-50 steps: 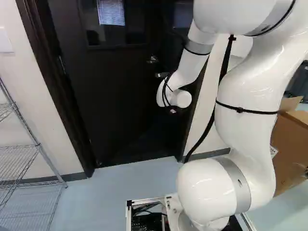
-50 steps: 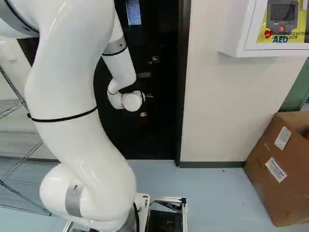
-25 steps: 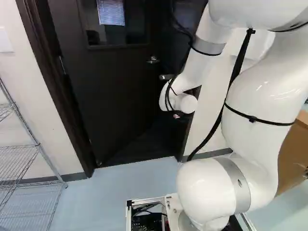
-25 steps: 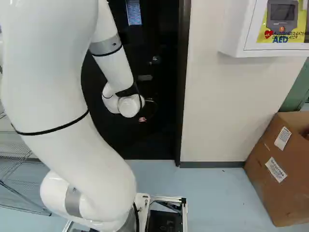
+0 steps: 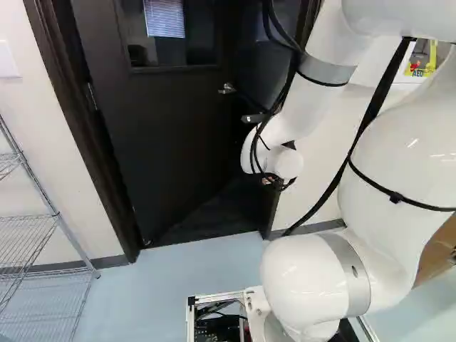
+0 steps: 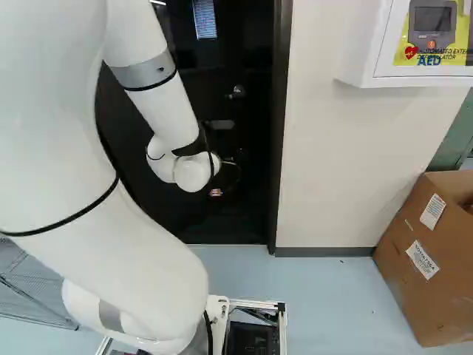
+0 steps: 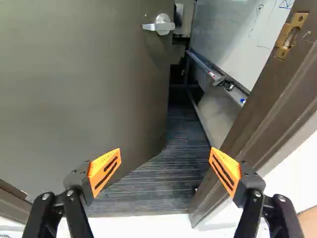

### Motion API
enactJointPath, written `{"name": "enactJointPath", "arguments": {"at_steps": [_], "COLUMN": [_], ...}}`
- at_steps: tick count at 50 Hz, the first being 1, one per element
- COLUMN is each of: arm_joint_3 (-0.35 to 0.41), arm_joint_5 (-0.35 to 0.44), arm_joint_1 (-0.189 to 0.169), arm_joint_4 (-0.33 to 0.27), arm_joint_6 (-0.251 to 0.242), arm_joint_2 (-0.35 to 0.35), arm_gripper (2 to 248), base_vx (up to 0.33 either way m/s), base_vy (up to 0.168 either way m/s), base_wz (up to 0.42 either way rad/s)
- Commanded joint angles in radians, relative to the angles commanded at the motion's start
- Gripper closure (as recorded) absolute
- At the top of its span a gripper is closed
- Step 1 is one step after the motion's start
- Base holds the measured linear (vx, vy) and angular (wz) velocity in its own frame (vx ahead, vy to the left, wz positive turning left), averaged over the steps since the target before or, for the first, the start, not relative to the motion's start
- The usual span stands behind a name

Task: Open the door and move inside

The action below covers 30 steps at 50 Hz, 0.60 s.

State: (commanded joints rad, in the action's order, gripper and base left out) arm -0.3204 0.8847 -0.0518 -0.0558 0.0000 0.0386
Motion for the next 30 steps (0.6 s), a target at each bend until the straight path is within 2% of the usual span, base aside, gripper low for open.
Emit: {"name": "enactJointPath", "arguments": {"at_steps": [14, 30], "arm_joint_3": [0.053, 0.059], "arm_joint_5": [0.0, 0.0], "arm_joint_1": [-0.005, -0.006], "arm_joint_4": [0.0, 0.0], "arm_joint_6": [0.0, 0.0], "arm_joint_2": [0.054, 0.061], "arm_gripper": [3, 3], "base_vx": [0.0, 0.0], "base_vy": [0.0, 0.0], "base_wz": [0.0, 0.0]}}
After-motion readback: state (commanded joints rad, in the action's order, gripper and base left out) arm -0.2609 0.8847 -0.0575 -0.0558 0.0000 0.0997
